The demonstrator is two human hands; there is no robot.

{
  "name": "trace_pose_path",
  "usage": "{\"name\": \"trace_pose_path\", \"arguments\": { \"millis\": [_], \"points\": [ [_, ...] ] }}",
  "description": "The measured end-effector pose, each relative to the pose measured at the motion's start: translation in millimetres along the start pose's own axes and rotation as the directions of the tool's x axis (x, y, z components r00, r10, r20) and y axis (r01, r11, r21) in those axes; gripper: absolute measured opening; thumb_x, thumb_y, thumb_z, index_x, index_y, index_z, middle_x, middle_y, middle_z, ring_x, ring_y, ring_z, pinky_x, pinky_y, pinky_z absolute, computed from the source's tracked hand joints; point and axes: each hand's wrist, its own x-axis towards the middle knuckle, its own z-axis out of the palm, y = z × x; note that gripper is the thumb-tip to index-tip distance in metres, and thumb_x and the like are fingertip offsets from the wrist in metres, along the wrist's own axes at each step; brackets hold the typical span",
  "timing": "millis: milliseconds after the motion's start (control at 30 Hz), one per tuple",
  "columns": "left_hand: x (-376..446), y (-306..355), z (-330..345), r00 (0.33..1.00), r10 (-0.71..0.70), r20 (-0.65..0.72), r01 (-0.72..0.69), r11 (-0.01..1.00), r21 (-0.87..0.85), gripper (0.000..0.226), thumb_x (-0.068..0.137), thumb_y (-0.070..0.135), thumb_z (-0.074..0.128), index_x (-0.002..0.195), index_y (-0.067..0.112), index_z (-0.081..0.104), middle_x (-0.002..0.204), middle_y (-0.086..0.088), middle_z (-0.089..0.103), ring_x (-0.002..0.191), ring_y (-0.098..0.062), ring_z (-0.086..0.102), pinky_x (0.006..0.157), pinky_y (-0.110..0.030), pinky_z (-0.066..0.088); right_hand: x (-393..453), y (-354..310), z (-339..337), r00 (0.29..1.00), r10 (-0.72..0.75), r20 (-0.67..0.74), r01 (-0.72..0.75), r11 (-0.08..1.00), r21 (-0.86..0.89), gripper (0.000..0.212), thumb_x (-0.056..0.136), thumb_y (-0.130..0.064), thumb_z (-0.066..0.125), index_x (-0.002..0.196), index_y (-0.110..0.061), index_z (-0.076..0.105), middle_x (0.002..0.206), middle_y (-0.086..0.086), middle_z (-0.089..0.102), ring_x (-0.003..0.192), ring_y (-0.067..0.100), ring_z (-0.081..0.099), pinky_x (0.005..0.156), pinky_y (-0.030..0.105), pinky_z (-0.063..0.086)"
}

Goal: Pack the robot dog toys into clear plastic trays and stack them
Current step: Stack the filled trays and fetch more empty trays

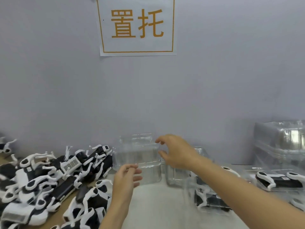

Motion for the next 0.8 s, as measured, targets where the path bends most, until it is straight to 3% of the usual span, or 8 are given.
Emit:
{"name": "trace_pose_path", "arguments": {
  "millis": [100,233,300,367,433,667,800],
  "points": [
    [1.9,-22.7,-10.7,0.998,-0.051,0.031,0.052,0.998,-0.043,0.019,0.099,0.003,0.049,0.095,0.005,0.067,0.079,-0.009,0.076,0.069,-0.025,0.072,0.068,-0.034,0.052,28.0,-19.0,23.0,0.998,-0.065,-0.027,0.064,0.997,-0.042,0.050,0.096,-0.034,0.057,0.143,-0.024,0.044,0.146,-0.004,0.046,0.137,0.018,0.039,0.113,0.039,0.032],
    [9.7,-41.7,-15.4,0.992,-0.116,0.046,0.120,0.990,-0.080,0.020,0.099,-0.001,0.048,0.095,0.004,0.066,0.081,-0.013,0.074,0.068,-0.027,0.070,0.066,-0.034,0.052,57.1,-33.5,45.9,0.996,-0.075,0.039,0.080,0.983,-0.166,0.060,0.094,-0.043,0.060,0.147,-0.026,0.037,0.149,-0.005,0.042,0.140,0.017,0.035,0.108,0.039,0.023],
    [13.8,-45.8,-15.4,0.990,-0.137,0.030,0.140,0.984,-0.109,0.017,0.099,0.000,0.048,0.097,0.005,0.065,0.087,-0.015,0.073,0.068,-0.027,0.069,0.065,-0.034,0.052,67.3,-36.2,53.3,0.996,-0.058,0.070,0.071,0.978,-0.196,0.051,0.093,-0.041,0.063,0.140,-0.025,0.049,0.139,-0.003,0.054,0.131,0.019,0.045,0.104,0.036,0.030],
    [17.0,-48.8,-14.5,0.988,-0.155,0.016,0.155,0.976,-0.152,0.015,0.099,0.001,0.049,0.101,0.007,0.063,0.093,-0.015,0.072,0.070,-0.028,0.069,0.066,-0.034,0.052,73.8,-37.0,58.8,0.997,-0.063,0.051,0.070,0.985,-0.159,0.032,0.093,-0.032,0.066,0.123,-0.023,0.063,0.117,-0.004,0.066,0.114,0.020,0.057,0.088,0.030,0.041],
    [18.8,-50.2,-13.4,0.987,-0.161,0.012,0.161,0.967,-0.196,0.014,0.099,0.003,0.051,0.105,0.012,0.061,0.099,-0.012,0.071,0.075,-0.028,0.069,0.068,-0.035,0.052,76.3,-38.5,61.9,0.998,-0.055,0.010,0.056,0.990,-0.128,0.020,0.093,-0.021,0.065,0.112,-0.023,0.068,0.102,-0.009,0.070,0.104,0.016,0.060,0.076,0.027,0.040],
    [17.2,-44.9,-12.1,0.986,-0.156,0.065,0.168,0.936,-0.310,0.019,0.100,0.009,0.053,0.111,0.024,0.057,0.108,-0.003,0.069,0.085,-0.024,0.071,0.073,-0.035,0.054,88.2,-52.5,50.7,0.995,-0.040,-0.097,0.042,0.999,0.018,0.016,0.090,-0.016,0.066,0.105,-0.021,0.072,0.078,-0.021,0.064,0.072,-0.005,0.055,0.075,0.027,0.047],
    [16.0,-45.0,-12.3,0.988,-0.139,0.061,0.152,0.924,-0.350,0.016,0.100,0.014,0.056,0.108,0.029,0.056,0.111,0.003,0.066,0.092,-0.019,0.071,0.073,-0.033,0.055,92.0,-60.7,31.8,0.992,-0.021,-0.126,0.032,0.996,0.089,0.014,0.088,-0.016,0.072,0.100,-0.023,0.073,0.084,-0.014,0.065,0.076,0.003,0.056,0.080,0.030,0.049]
  ]
}}
